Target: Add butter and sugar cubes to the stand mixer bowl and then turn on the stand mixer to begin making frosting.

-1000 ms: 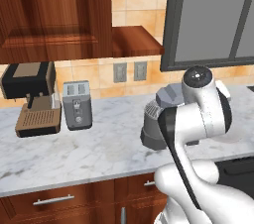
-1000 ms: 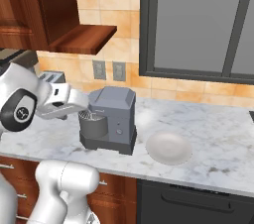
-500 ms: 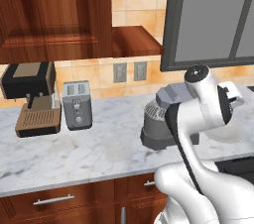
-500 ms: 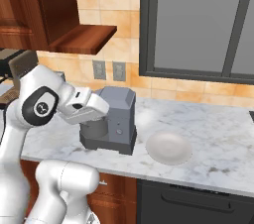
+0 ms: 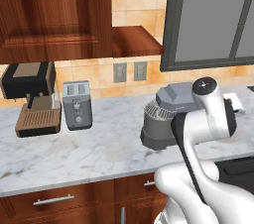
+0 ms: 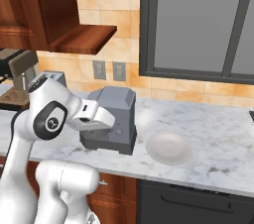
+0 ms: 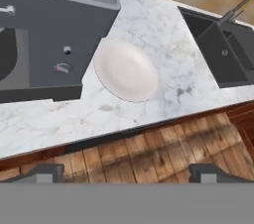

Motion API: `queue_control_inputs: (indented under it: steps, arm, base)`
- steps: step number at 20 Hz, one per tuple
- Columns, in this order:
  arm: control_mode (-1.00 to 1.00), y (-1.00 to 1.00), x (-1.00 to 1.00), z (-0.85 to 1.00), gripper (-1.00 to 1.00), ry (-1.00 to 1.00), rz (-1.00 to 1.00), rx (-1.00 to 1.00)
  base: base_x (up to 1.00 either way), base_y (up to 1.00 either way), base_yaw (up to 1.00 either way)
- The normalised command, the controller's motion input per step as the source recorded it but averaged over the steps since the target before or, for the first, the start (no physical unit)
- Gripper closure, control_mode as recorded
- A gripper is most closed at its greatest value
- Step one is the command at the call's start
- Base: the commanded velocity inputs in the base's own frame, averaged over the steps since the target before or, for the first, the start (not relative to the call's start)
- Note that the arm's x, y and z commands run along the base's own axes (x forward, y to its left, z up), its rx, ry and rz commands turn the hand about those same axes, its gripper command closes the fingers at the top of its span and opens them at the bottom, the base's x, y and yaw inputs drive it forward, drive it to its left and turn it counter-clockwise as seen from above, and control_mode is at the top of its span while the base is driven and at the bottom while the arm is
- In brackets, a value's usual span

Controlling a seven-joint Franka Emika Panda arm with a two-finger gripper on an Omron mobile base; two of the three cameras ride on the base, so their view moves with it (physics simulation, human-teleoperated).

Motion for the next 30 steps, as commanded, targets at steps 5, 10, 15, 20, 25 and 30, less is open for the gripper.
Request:
queue_control_inputs:
  steps: [5,10,15,20,25,30]
  arm:
    - [-1.0,0.15,0.09,-0.26,-1.0,-0.07,0.0,-0.04]
    - [-1.0,0.19,0.02,-0.22,1.0,0.01,0.0,-0.08]
    - [-1.0,0.0,0.28,-0.28,1.0,0.08,0.0,-0.03]
    - [-1.0,0.01,0.4,-0.54,1.0,0.07,0.0,-0.02]
    - [-1.0,0.0,0.43,-0.57,1.0,0.03,0.0,0.0]
    - [-1.0,0.0,0.47,-0.41,1.0,0.0,0.0,0.0]
  base:
    - [0.0,0.0,0.0]
    - [0.0,0.0,0.0]
    - [0.0,0.0,0.0]
    - [0.0,0.0,0.0]
    - [0.0,0.0,0.0]
    - [0.0,0.0,0.0]
